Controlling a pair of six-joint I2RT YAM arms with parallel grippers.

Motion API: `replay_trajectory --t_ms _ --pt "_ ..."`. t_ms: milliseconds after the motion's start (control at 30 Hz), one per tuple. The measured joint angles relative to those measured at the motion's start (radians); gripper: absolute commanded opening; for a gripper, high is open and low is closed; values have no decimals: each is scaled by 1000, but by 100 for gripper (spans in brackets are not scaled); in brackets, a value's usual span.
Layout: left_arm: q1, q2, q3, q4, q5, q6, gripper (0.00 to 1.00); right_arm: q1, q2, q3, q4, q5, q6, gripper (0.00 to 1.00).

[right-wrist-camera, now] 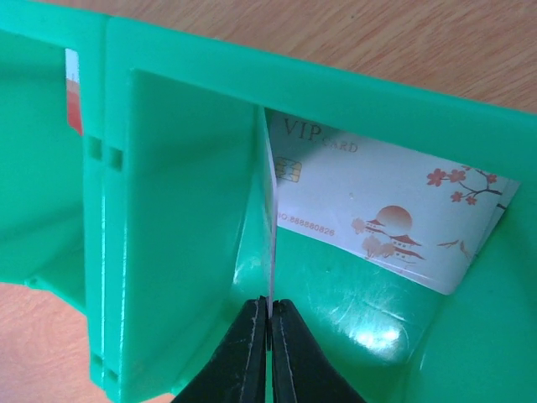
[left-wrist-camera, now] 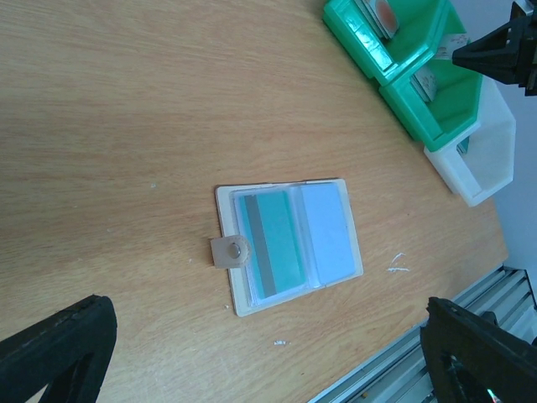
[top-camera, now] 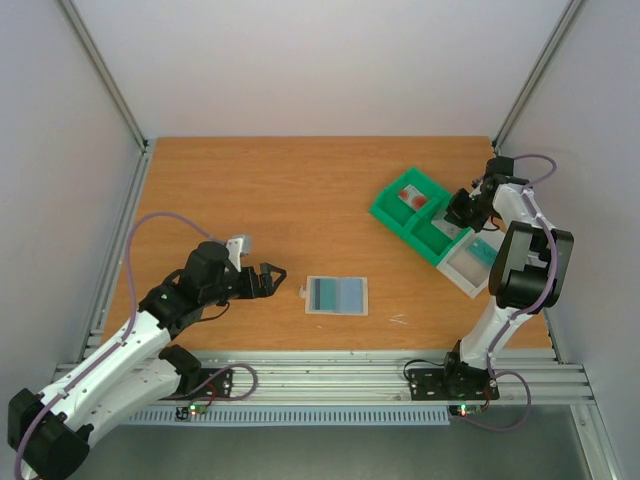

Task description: Take the credit cards out of the card holder

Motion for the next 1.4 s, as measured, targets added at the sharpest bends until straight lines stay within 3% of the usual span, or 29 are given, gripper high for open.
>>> replay_trajectory --t_ms 967,1400 --pt "0 -19 -12 -8 11 -30 99 0 51 56 -90 190 76 16" --pt "0 13 -11 -73 -19 12 98 53 38 99 -178 254 172 24"
